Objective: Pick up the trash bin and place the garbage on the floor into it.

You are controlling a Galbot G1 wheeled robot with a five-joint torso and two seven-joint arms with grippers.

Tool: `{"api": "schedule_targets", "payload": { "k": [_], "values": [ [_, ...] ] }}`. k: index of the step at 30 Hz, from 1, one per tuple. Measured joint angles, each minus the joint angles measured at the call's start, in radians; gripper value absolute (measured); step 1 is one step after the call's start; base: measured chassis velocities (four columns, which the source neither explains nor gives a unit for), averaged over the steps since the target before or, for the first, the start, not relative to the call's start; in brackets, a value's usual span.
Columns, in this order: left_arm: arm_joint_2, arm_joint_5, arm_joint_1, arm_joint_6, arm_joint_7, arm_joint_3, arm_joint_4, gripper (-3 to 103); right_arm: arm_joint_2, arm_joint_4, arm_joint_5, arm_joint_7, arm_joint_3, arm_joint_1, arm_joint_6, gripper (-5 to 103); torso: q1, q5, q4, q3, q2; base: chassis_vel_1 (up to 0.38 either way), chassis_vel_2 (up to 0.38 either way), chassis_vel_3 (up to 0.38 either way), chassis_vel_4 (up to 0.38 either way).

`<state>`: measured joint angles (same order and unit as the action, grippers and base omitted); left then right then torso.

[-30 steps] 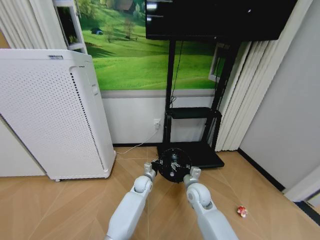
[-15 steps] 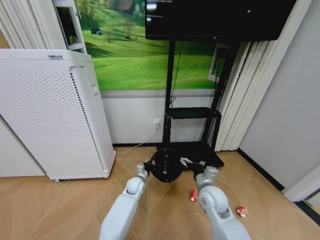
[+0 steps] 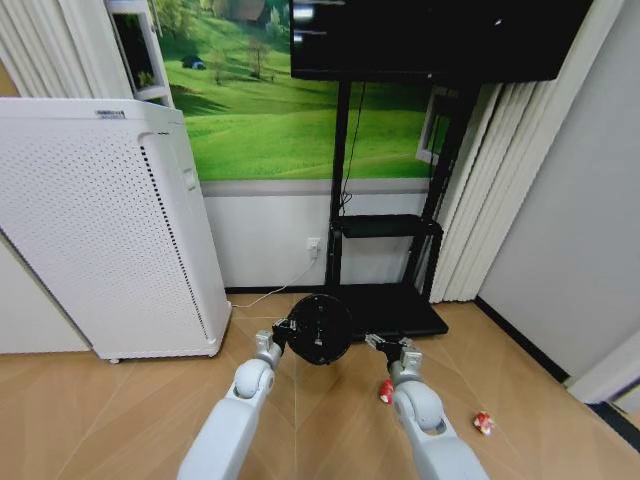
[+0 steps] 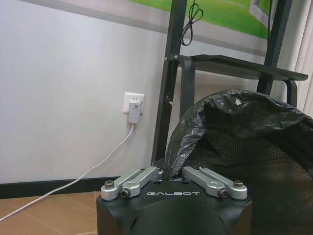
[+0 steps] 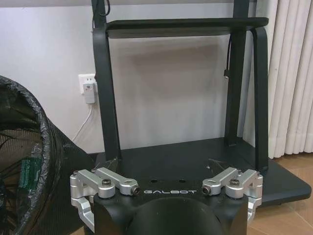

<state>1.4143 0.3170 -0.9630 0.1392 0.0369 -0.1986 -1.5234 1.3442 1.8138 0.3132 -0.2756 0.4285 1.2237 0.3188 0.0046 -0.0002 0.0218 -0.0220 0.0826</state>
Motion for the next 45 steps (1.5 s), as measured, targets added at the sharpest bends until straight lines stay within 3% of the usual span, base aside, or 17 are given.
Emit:
{"api": "schedule_targets", "payload": {
  "k": [22,28,33,36,41,43,45],
  "values": [
    [0.021,-0.004,0.009,-0.002,0.004,0.010,0.019,3,0.002,-0.067,0.029,0.011,-0.016,0.006,-0.032,100,0.000,0.0004,0.0010,0.000,0.000,-0.200,-0.207,0.190,0.202],
    [0.021,-0.006,0.006,-0.002,-0.001,0.017,0.019,3,0.006,-0.246,0.046,0.072,-0.055,0.005,0.022,100,0.000,0.0000,-0.0004,0.000,0.000,0.008,0.011,0.024,-0.034],
    [0.023,-0.006,0.012,-0.002,-0.001,0.019,0.018,3,0.016,-0.411,0.029,0.128,-0.094,-0.030,-0.021,100,0.000,0.0002,0.0000,0.000,0.000,0.040,0.077,-0.040,-0.038],
    [0.029,-0.006,0.013,-0.002,0.000,0.015,0.014,3,0.022,-0.547,0.072,0.161,-0.134,-0.078,-0.062,100,0.000,0.0004,0.0005,0.000,0.000,0.000,0.000,0.000,0.000],
    [0.031,-0.008,0.000,-0.002,0.000,0.008,0.001,3,0.038,-0.637,0.111,0.099,-0.156,-0.120,-0.070,100,0.000,0.0002,0.0006,0.000,0.000,0.000,0.000,0.000,0.000],
    [0.032,-0.012,-0.009,-0.002,0.000,0.002,-0.005,3,0.050,-0.653,0.171,0.024,-0.172,-0.139,-0.042,100,0.000,0.0000,0.0005,0.000,0.000,0.000,0.000,0.000,0.000],
    [0.033,-0.016,-0.013,-0.002,0.001,-0.002,-0.006,3,0.058,-0.656,0.189,0.006,-0.178,-0.145,-0.028,100,0.000,0.0000,0.0005,0.000,0.000,0.000,0.000,0.000,0.000]
  ]
}}
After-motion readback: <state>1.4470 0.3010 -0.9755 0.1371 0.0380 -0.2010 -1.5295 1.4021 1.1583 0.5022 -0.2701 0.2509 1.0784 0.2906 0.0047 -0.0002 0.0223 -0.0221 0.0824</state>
